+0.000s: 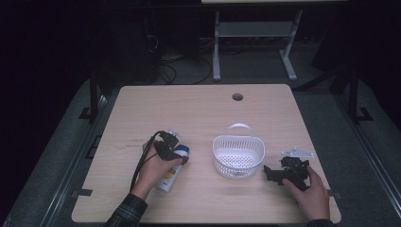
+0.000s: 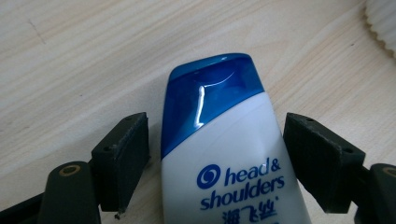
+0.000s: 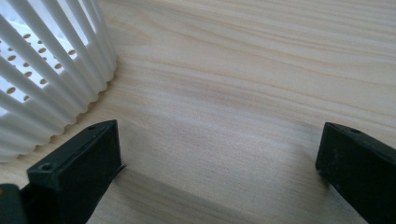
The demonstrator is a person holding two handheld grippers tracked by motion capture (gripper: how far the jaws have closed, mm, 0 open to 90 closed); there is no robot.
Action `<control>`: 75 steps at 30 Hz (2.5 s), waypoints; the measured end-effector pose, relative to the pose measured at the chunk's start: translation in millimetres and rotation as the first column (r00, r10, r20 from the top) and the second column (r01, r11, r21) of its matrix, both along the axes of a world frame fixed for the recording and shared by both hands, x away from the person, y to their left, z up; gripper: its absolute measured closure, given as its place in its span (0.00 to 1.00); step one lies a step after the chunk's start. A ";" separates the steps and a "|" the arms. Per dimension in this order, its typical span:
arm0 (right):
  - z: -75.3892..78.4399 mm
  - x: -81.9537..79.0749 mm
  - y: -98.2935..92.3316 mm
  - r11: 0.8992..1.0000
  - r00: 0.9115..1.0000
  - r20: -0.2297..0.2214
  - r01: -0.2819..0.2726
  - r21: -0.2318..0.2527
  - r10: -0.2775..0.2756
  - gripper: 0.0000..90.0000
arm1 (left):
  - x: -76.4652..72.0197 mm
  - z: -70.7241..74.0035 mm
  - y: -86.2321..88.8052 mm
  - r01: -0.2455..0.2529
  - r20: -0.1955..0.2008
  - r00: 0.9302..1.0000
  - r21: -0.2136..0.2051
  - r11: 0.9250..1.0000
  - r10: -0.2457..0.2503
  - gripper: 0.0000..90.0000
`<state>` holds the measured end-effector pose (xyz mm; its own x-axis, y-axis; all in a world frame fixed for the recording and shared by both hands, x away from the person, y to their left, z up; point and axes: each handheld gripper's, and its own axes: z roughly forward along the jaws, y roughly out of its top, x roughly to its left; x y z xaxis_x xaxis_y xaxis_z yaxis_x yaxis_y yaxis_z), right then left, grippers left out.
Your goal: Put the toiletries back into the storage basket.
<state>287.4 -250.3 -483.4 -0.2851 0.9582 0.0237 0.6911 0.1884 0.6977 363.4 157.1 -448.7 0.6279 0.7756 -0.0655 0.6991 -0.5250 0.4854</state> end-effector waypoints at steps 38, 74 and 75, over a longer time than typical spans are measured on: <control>0.0 0.0 0.0 1.000 1.000 0.000 0.000 0.000 0.000 0.00 | -11.3 27.3 8.9 0.069 0.083 0.995 -0.091 0.993 -0.062 0.40; 0.0 0.0 0.0 1.000 1.000 0.000 0.000 0.000 0.000 0.00 | -24.3 76.7 56.6 0.229 0.216 0.965 -0.413 0.881 -0.149 0.41; 0.0 0.1 0.0 1.000 1.000 0.000 0.000 0.000 0.000 0.00 | -24.5 77.2 56.8 0.233 0.221 0.963 -0.418 0.878 -0.151 0.41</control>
<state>287.4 -250.4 -483.4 -0.2854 0.9581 0.0239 0.6908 0.1883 0.6981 339.0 213.8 -371.6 0.7944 0.5568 -0.2426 0.4873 -0.3458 0.8019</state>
